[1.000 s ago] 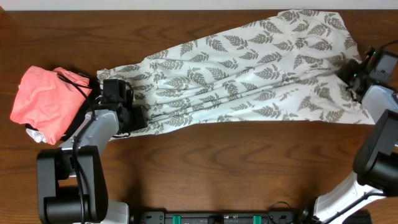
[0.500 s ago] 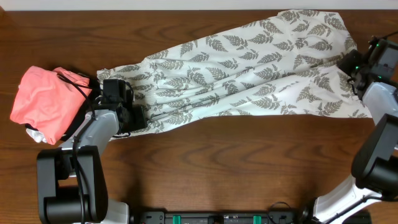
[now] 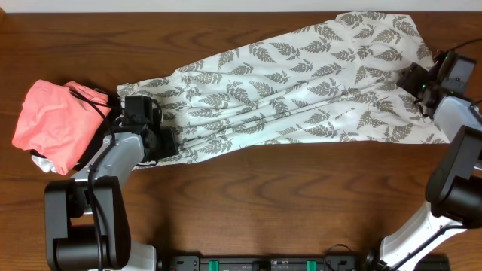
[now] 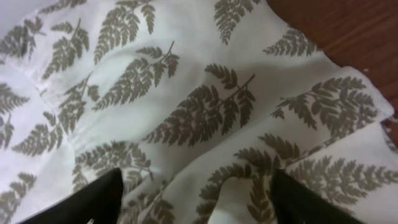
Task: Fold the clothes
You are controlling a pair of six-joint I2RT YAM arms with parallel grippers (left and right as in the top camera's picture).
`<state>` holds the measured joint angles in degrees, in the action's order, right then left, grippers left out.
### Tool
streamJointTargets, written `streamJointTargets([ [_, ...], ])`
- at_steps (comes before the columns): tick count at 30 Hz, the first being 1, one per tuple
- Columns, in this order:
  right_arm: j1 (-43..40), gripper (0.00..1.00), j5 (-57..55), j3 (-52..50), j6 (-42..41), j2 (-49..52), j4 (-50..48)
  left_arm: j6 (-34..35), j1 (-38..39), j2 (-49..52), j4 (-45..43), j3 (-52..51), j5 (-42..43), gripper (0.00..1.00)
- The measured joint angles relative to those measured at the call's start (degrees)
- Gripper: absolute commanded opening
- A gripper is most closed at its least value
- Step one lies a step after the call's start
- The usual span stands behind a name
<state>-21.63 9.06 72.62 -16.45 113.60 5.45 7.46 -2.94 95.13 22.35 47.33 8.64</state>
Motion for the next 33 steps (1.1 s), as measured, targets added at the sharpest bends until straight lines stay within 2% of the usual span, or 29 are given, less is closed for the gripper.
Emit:
streamJointTargets([
  [3, -0.5, 0.82, 0.3, 2.6, 0.5, -1.1, 4.7, 0.0, 0.0, 0.0, 0.0, 0.0, 0.0, 0.53],
  [4, -0.9, 0.75, 0.2, 3.5, 0.6, -1.7, 6.8, 0.0, 0.0, 0.0, 0.0, 0.0, 0.0, 0.53],
  [5, -1.3, 0.59, 0.2, 4.2, 1.1, -2.5, 8.9, 0.0, 0.0, 0.0, 0.0, 0.0, 0.0, 0.53],
  [6, -1.7, 0.19, 0.3, 5.0, 1.4, -3.4, 11.3, 0.0, 0.0, 0.0, 0.0, 0.0, 0.0, 0.53],
  [7, -2.0, 0.01, 0.3, 5.4, 1.9, -4.4, 13.3, 0.0, 0.0, 0.0, 0.0, 0.0, 0.0, 0.53],
  [11, -2.7, 0.01, -0.1, 5.9, 3.4, -6.8, 19.9, 0.0, 0.0, 0.0, 0.0, 0.0, 0.0, 0.53],
  [16, -2.7, 0.01, -0.6, 5.3, 5.6, -4.2, 19.9, 0.0, 0.0, 0.0, 0.0, 0.0, 0.0, 0.53],
  [24, -2.7, 0.01, -0.5, 4.4, 6.9, 5.9, 12.7, 0.0, 0.0, 0.0, 0.0, 0.0, 0.0, 0.53],
  [27, -2.6, 0.09, 0.1, 4.4, 6.9, 7.9, 7.9, 0.0, 0.0, 0.0, 0.0, 0.0, 0.0, 0.53],
  [33, -0.6, 0.16, 2.2, 4.3, 6.6, 9.1, -1.1, 0.0, 0.0, 0.0, 0.1, 0.0, 0.0, 0.53],
])
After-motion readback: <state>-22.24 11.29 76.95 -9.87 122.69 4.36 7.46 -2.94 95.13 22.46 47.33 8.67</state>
